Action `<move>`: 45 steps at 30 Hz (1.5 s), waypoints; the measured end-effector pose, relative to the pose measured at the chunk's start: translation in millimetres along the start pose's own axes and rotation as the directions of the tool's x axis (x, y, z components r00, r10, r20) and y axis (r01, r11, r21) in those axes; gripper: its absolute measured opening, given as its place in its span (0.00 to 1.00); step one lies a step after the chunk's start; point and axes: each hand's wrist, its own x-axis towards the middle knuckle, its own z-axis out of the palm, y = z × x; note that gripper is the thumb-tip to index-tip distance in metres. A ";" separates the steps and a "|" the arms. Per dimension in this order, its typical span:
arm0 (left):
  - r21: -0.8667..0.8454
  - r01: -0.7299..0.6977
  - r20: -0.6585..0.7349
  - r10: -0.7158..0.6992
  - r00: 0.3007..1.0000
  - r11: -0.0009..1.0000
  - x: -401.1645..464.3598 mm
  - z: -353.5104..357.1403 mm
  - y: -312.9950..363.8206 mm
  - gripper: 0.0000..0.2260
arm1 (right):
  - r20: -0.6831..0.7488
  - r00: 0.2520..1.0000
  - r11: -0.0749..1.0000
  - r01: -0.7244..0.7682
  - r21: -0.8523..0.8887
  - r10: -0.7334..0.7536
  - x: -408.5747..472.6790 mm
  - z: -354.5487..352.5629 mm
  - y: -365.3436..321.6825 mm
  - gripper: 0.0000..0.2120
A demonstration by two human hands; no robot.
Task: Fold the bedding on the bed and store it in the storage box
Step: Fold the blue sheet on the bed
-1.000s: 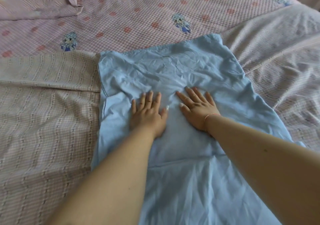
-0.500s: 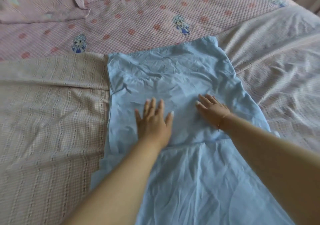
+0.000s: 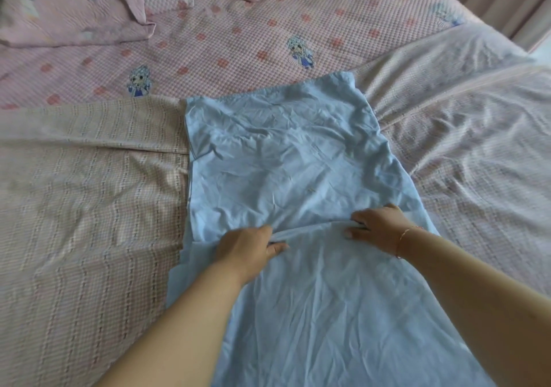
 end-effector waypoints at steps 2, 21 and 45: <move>0.106 0.029 -0.131 -0.015 0.991 0.994 8.3 -18.1 0.5 0.24 | -0.155 0.988 0.999 0.018 -0.051 -0.026 3.8 -24.9 -3.1 0.22; -0.043 0.159 0.010 -0.158 0.987 0.986 -51.4 82.3 34.9 0.32 | -0.056 0.935 0.935 -0.346 0.076 0.351 -36.9 75.3 -26.8 0.34; -0.524 0.536 0.850 -0.446 0.280 -0.662 -195.5 86.0 125.7 0.18 | 0.549 0.490 -0.313 -0.483 0.818 0.677 -188.3 110.1 -75.9 0.19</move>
